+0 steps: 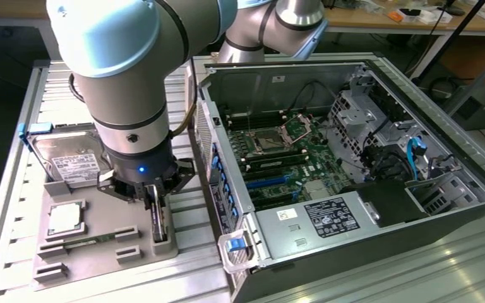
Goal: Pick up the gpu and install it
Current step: 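Pick up the gpu and move the gpu toward the slot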
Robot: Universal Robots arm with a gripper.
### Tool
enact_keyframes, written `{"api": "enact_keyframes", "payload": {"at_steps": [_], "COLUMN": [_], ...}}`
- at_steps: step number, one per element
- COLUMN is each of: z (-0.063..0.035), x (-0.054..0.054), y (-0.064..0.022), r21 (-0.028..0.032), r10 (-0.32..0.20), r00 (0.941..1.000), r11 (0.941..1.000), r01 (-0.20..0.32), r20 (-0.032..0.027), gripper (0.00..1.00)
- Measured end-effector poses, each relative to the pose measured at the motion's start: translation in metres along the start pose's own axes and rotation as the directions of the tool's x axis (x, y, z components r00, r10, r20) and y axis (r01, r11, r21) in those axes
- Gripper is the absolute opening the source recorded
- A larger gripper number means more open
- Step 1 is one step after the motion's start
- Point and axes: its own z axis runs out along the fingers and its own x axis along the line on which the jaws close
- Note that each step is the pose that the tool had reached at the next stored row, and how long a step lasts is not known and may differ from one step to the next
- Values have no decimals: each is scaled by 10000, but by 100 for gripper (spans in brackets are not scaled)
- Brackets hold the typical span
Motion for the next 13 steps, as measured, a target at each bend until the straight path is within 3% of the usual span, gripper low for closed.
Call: {"api": "enact_keyframes", "payload": {"at_steps": [13], "z": [-183], "x": [-8], "y": [7], "r21": [0], "r10": [0], "r00": [10000], "r11": [10000], "r01": [0], "r20": [0], "gripper": [27]}}
